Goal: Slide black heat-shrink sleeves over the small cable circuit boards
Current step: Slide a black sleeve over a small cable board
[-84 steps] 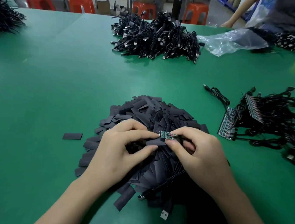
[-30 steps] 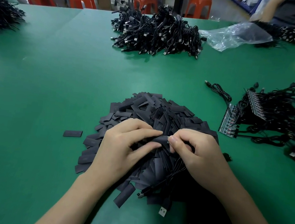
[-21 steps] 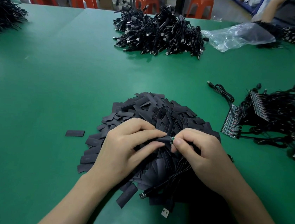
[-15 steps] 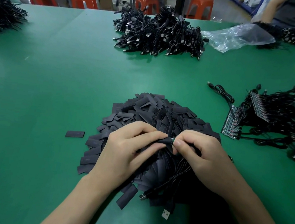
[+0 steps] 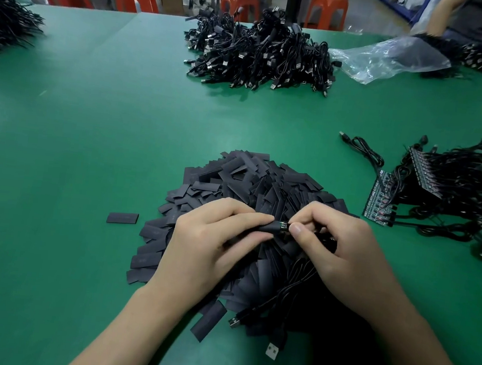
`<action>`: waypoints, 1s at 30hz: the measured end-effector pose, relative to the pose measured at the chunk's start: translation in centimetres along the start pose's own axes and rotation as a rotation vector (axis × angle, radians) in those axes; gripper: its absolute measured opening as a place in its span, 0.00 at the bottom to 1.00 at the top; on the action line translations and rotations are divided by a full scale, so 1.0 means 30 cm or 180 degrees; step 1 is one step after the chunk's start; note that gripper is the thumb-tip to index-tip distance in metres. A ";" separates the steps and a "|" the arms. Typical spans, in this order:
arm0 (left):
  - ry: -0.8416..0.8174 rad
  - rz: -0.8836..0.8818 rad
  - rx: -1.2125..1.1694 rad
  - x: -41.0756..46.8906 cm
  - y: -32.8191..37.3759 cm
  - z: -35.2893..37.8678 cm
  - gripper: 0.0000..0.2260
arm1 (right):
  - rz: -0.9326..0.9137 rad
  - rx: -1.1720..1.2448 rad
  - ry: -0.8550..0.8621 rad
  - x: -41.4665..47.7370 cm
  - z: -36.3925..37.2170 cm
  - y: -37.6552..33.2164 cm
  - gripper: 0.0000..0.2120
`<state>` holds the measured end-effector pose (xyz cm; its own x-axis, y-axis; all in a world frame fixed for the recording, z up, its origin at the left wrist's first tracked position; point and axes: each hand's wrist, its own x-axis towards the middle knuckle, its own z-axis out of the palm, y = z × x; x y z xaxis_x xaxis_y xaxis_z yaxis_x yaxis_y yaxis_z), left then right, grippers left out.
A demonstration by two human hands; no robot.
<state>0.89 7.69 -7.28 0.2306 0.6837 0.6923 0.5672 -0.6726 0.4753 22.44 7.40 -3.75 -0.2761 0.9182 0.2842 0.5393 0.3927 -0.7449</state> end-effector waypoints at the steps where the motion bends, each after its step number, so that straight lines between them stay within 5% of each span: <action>1: 0.0006 0.0007 0.0011 0.000 0.000 -0.001 0.08 | -0.0021 -0.0003 0.0003 0.000 0.000 -0.002 0.06; 14: 0.0081 0.0168 0.0167 -0.001 0.017 0.009 0.08 | 0.0081 0.0256 -0.0116 -0.003 0.001 -0.012 0.10; 21: 0.0668 -0.0401 0.0118 0.006 0.031 -0.003 0.11 | 0.0247 0.0515 0.0247 -0.004 0.004 -0.007 0.07; 30: 0.0773 -0.0540 -0.0081 -0.002 0.046 0.025 0.08 | 0.0320 0.0537 0.0343 -0.005 0.013 -0.020 0.11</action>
<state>2.26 6.93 -7.08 -0.0637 0.7013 0.7100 0.5608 -0.5634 0.6067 21.84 7.02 -3.59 -0.1363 0.9561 0.2596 0.4165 0.2931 -0.8606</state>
